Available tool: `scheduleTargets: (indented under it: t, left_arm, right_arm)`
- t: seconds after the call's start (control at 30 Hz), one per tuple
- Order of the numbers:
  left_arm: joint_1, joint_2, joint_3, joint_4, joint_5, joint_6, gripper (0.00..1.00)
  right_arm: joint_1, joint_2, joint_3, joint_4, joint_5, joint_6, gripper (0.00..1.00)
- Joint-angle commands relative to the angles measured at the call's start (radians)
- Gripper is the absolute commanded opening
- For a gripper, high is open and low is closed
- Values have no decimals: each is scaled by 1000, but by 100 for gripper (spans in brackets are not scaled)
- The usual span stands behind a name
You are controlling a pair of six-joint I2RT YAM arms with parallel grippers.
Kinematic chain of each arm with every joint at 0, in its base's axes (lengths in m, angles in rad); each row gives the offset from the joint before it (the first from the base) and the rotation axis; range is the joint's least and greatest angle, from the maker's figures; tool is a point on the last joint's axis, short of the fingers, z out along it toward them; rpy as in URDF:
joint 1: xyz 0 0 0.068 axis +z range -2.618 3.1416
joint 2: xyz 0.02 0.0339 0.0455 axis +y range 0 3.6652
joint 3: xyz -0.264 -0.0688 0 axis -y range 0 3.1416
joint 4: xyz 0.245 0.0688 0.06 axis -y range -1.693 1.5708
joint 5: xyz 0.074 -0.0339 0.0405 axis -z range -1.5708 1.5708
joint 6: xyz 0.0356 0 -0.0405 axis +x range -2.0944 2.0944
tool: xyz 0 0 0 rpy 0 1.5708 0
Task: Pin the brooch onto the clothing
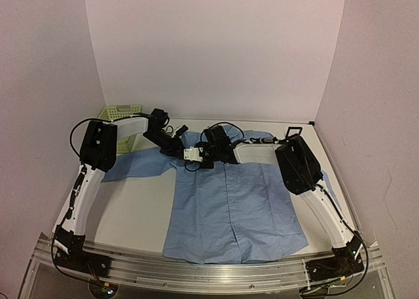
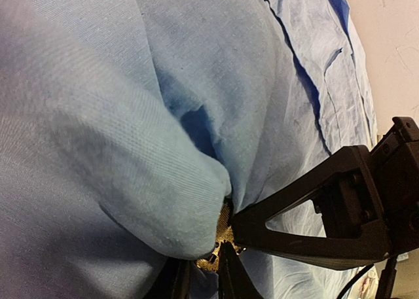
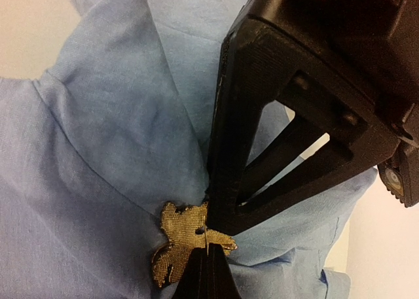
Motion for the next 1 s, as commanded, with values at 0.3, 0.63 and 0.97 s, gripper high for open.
scheduleTargets:
  t: [0.3,0.63,0.97]
  left_arm:
    - [-26,65,18,-114,-122,125,10]
    - [2,39,70,-62,47,56,14]
    - [6,27,45,-86,228,-39,15]
  right_arm:
    - [5,43,21,-108,-38,75,0]
    - [8,43,-26,-110,6,9,0]
    - [29,65,-70,-75,159,-83,0]
